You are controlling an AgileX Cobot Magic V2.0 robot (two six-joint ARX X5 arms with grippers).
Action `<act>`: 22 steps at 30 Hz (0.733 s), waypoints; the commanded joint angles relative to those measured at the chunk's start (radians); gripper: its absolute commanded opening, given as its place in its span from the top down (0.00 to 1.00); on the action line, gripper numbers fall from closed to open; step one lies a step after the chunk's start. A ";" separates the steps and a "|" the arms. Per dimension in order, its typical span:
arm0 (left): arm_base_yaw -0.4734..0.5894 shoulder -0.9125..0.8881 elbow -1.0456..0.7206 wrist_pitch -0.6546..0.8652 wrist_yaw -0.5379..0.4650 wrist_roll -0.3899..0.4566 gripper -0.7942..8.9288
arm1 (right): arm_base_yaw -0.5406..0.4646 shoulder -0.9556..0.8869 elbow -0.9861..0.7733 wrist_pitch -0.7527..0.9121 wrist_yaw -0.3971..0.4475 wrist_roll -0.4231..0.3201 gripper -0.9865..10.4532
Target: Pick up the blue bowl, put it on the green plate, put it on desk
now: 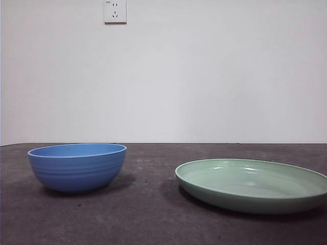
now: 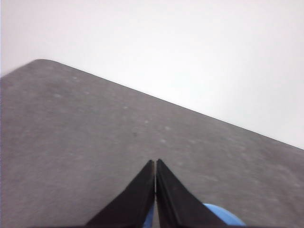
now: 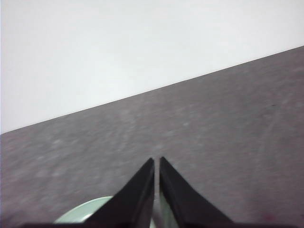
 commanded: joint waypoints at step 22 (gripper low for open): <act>-0.007 0.751 0.732 -0.425 0.609 0.136 0.91 | 0.000 0.690 0.724 -0.528 -0.546 -0.246 0.90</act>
